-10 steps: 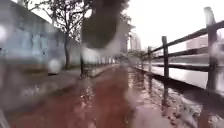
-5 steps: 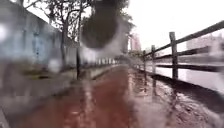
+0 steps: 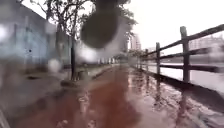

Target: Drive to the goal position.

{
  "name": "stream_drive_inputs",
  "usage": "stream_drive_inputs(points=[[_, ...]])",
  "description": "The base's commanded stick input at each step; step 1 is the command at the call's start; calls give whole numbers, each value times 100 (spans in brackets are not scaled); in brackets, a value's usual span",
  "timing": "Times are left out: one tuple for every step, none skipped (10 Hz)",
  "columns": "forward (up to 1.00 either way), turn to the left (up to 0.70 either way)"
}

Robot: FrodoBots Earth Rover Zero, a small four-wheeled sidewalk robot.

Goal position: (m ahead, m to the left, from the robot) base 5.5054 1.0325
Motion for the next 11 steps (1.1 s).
stream_drive_inputs(points=[[100,1],[100,1],[100,1],[100,1],[100,1],[100,1],[100,1],[100,1],[100,1],[100,1],[100,1]])
